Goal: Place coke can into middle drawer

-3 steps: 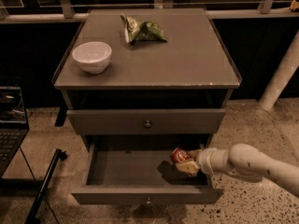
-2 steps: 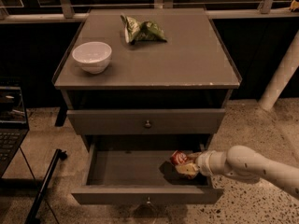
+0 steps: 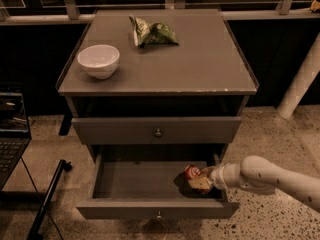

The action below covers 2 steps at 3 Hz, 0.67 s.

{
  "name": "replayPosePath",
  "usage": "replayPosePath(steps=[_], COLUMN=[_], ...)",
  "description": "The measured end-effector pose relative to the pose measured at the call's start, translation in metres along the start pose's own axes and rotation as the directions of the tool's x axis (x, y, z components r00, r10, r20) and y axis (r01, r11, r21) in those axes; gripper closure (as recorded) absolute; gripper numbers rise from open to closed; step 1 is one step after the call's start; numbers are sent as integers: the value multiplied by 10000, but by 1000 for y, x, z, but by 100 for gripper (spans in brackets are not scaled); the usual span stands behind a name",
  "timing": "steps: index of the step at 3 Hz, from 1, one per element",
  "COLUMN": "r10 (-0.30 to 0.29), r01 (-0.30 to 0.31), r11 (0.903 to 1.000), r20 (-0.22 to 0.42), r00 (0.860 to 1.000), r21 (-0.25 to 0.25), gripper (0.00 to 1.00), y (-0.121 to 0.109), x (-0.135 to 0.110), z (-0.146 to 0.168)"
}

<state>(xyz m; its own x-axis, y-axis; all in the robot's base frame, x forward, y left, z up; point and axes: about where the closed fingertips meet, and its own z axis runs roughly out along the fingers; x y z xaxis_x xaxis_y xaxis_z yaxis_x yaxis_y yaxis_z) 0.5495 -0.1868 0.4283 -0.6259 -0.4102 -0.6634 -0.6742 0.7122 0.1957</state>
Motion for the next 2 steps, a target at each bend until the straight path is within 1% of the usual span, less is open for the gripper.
replayPosePath(steps=[1, 2], r10=[6, 6], r01=[-7, -6], r11=[10000, 10000], r20=[-21, -21], r00=[10000, 10000], r21=[-11, -12], gripper=[100, 82], y=[0, 0], x=[1, 1], z=[0, 0])
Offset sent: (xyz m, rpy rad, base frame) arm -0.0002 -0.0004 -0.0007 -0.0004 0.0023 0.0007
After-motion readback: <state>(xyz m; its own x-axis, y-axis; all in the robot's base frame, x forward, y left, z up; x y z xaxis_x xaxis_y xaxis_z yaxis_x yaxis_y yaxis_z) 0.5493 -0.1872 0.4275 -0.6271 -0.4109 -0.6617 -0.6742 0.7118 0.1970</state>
